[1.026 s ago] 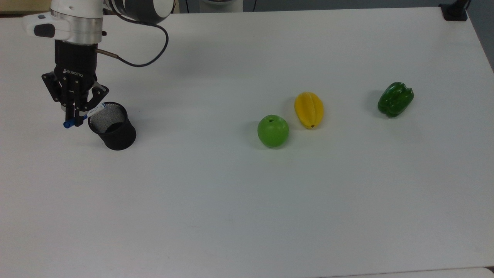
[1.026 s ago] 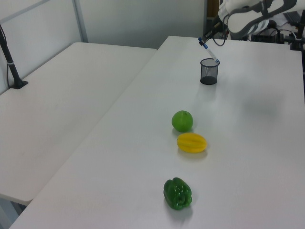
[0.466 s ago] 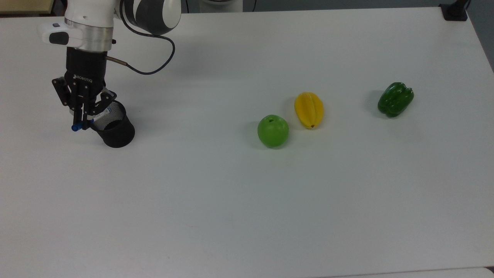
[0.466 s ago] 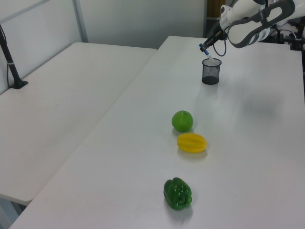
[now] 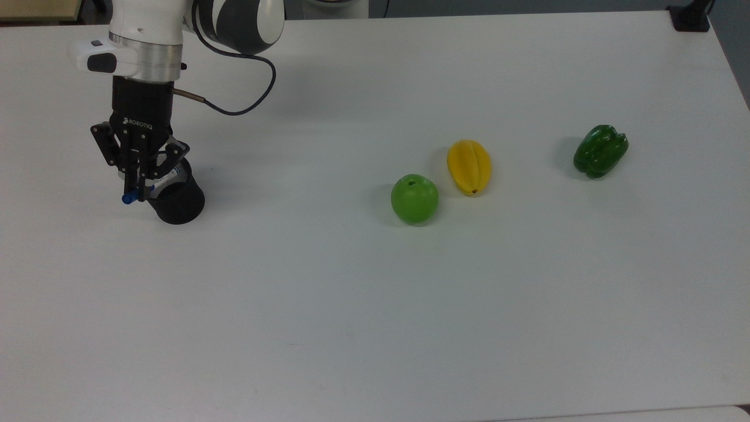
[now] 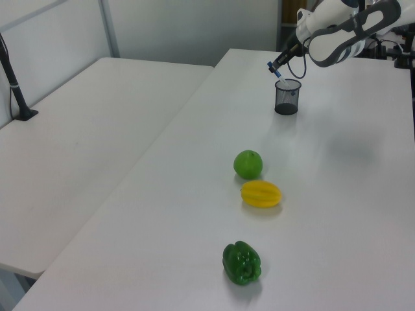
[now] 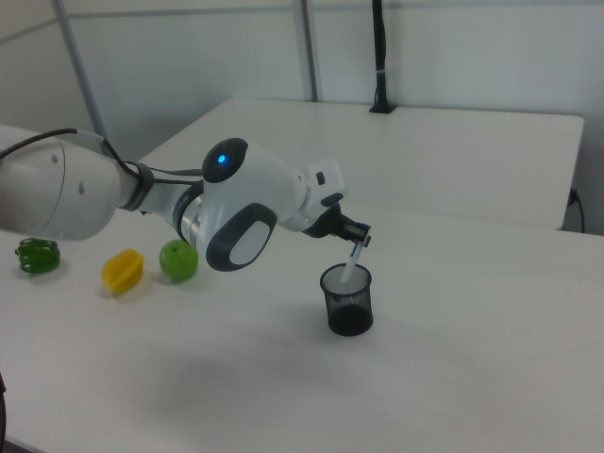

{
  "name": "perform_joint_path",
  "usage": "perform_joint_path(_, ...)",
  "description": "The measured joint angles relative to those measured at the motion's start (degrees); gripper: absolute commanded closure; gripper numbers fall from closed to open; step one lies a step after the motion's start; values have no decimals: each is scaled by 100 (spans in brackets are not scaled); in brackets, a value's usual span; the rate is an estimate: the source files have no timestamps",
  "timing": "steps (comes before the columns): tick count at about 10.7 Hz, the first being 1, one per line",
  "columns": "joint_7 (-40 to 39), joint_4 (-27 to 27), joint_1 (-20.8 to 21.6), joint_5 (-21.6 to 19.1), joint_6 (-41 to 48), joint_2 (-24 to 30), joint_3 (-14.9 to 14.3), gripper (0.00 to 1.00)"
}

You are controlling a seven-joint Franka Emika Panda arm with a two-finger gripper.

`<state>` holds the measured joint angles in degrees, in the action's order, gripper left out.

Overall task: Place marker
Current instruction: 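Lower the marker into the cup and open the gripper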

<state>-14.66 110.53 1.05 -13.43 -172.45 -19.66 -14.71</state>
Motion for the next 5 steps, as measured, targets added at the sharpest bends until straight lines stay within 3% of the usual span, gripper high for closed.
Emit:
perform_joint_path(2,0,0,0,0,0,0,8,23)
perform_joint_path(4,0,0,0,0,0,0,10,12)
perform_joint_path(5,7,0,0,0,0,1,11,0)
